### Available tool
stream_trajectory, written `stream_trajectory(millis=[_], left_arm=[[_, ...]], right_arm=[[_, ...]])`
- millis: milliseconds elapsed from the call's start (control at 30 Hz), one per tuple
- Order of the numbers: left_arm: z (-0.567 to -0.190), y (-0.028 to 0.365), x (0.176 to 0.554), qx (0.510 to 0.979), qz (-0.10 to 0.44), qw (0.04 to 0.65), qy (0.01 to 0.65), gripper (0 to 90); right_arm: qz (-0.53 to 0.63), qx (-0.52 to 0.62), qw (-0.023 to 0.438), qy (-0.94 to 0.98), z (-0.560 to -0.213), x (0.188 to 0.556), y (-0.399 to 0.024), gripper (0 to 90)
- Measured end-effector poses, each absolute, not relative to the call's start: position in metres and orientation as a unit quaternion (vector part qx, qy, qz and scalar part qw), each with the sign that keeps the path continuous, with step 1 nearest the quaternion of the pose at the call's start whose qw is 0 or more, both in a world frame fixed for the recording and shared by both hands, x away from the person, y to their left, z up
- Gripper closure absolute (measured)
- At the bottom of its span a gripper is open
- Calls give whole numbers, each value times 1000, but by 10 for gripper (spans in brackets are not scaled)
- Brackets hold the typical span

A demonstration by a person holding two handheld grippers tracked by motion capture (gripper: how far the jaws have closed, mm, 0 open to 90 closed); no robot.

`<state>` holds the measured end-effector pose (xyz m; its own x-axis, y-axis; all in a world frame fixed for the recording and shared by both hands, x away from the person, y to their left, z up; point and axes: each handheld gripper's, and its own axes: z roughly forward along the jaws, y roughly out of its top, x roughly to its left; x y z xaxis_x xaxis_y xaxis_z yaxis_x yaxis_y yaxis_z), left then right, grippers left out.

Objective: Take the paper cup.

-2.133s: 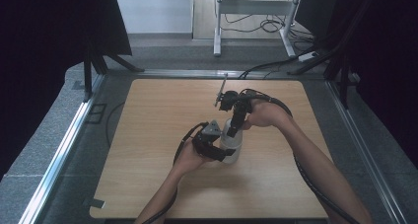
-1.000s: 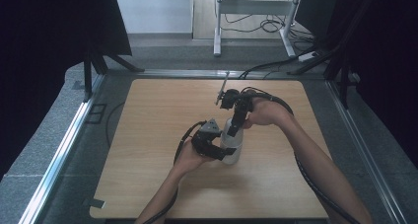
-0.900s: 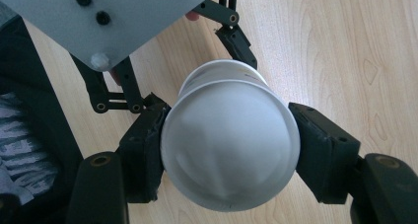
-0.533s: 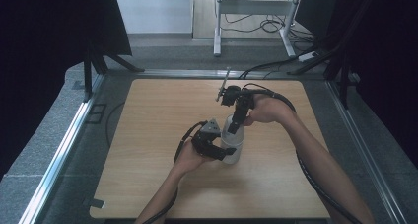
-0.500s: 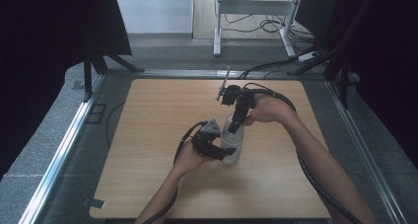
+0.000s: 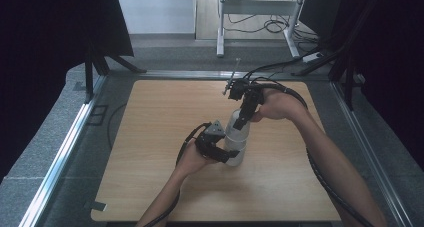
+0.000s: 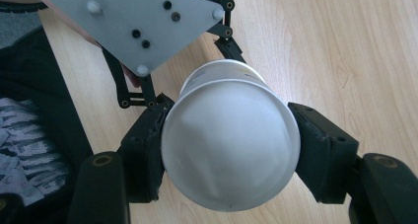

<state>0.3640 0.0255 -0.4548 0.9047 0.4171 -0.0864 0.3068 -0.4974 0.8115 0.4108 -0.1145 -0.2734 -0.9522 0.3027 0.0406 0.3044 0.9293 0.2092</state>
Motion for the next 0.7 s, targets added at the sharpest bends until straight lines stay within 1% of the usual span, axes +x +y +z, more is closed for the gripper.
stream_trajectory(millis=[67, 500, 700], left_arm=[[-453, 27, 364, 863, 61, 456, 210, 149], [-445, 33, 362, 866, 61, 453, 204, 129], [-442, 35, 361, 868, 55, 452, 197, 102]], right_arm=[[-111, -153, 1, -982, -270, 410, -116, 351], [-144, -146, -15, -979, -250, 396, -129, 351], [-155, -142, -22, -977, -241, 389, -136, 352]])
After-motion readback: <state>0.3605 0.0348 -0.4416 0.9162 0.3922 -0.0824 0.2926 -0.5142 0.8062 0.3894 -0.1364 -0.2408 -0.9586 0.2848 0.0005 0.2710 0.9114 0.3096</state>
